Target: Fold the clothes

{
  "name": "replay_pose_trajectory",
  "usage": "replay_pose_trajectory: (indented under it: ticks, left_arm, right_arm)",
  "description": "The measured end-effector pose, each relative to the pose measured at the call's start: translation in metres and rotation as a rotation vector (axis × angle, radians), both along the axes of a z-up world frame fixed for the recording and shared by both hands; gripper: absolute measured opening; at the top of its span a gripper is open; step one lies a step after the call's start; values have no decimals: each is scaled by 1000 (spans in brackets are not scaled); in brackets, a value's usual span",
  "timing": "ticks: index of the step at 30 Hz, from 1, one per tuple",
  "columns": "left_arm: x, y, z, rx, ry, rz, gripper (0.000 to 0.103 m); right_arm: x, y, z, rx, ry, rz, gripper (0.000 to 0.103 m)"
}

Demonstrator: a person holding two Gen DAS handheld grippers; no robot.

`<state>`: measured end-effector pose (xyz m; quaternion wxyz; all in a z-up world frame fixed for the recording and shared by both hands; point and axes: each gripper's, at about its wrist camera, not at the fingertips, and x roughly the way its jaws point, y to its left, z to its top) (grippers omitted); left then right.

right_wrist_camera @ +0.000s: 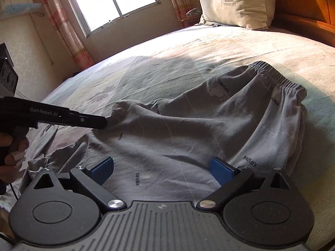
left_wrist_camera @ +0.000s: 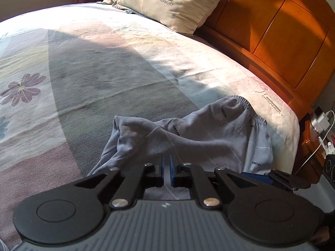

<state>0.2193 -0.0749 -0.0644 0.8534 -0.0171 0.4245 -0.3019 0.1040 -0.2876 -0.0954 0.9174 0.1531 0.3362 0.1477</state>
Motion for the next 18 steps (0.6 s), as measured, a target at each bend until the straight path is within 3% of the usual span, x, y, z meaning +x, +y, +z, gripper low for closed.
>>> replay_pose_trajectory:
  ticks: [2, 5, 7, 10, 12, 16, 18]
  left_arm:
    - [1, -12, -6, 1, 19, -19, 9]
    - [-3, -12, -26, 95, 68, 12, 8]
    - [-9, 4, -28, 15, 85, 41, 10]
    - [-18, 16, -22, 33, 102, 89, 10]
    - [-26, 14, -13, 45, 89, 66, 12]
    - [-44, 2, -1, 45, 62, 6, 16]
    - [-55, -6, 1, 49, 44, -33, 17]
  right_arm:
    - [-7, 10, 1, -27, -3, 39, 103]
    - [-12, 7, 3, 18, 13, 49, 103]
    - [-15, -2, 3, 95, 39, 29, 103]
    - [-22, 3, 3, 71, 37, 40, 103]
    - [-26, 4, 7, 56, 30, 52, 103]
    - [-33, -35, 22, 188, -43, -7, 101]
    - [-37, -64, 29, 205, -90, -88, 89]
